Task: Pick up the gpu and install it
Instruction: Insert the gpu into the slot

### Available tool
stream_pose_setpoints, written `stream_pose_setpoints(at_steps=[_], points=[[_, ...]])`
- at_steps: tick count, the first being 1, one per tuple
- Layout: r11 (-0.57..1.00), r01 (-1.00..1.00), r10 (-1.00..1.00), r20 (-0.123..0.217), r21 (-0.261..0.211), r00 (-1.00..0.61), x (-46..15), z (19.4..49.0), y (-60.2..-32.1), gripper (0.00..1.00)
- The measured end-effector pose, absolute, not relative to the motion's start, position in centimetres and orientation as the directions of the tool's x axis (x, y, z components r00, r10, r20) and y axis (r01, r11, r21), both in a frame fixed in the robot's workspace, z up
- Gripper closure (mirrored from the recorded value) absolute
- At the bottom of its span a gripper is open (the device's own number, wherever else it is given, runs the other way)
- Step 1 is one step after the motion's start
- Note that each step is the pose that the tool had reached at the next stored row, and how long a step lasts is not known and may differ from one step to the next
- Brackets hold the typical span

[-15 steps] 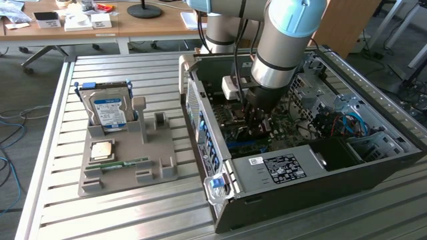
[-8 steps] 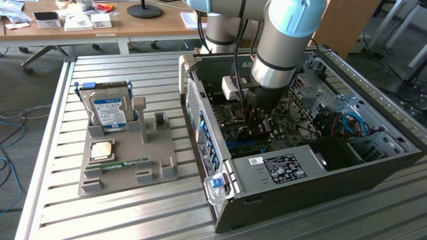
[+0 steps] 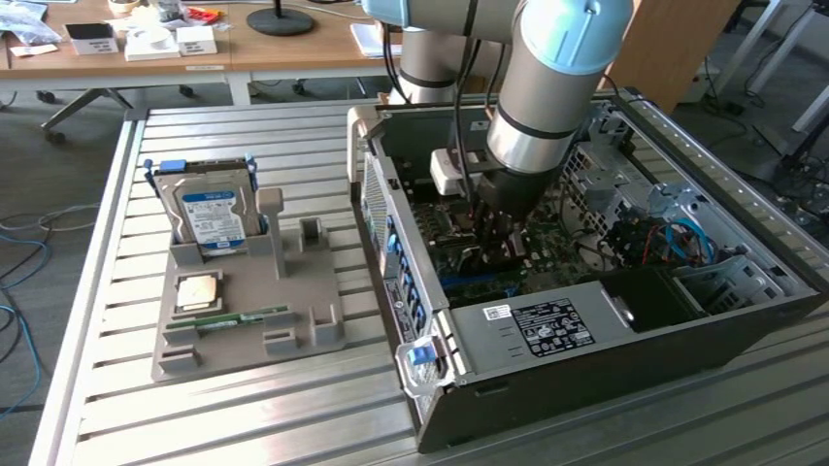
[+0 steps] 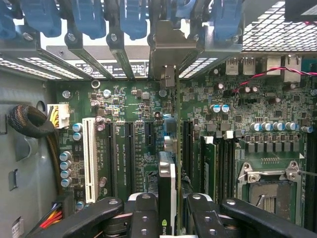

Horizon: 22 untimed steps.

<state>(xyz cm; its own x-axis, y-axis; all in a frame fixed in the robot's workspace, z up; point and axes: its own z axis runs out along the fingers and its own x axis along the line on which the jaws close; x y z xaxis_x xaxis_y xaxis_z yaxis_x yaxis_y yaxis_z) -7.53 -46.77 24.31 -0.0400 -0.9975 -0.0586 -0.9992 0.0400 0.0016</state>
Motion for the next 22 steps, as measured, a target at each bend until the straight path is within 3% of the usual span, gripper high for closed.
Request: stream_pose_setpoints(at_steps=[22], points=[[0.04,-0.999,-0.997,-0.059,-0.003,-0.04,-7.54,24.45,-46.81,0.73]])
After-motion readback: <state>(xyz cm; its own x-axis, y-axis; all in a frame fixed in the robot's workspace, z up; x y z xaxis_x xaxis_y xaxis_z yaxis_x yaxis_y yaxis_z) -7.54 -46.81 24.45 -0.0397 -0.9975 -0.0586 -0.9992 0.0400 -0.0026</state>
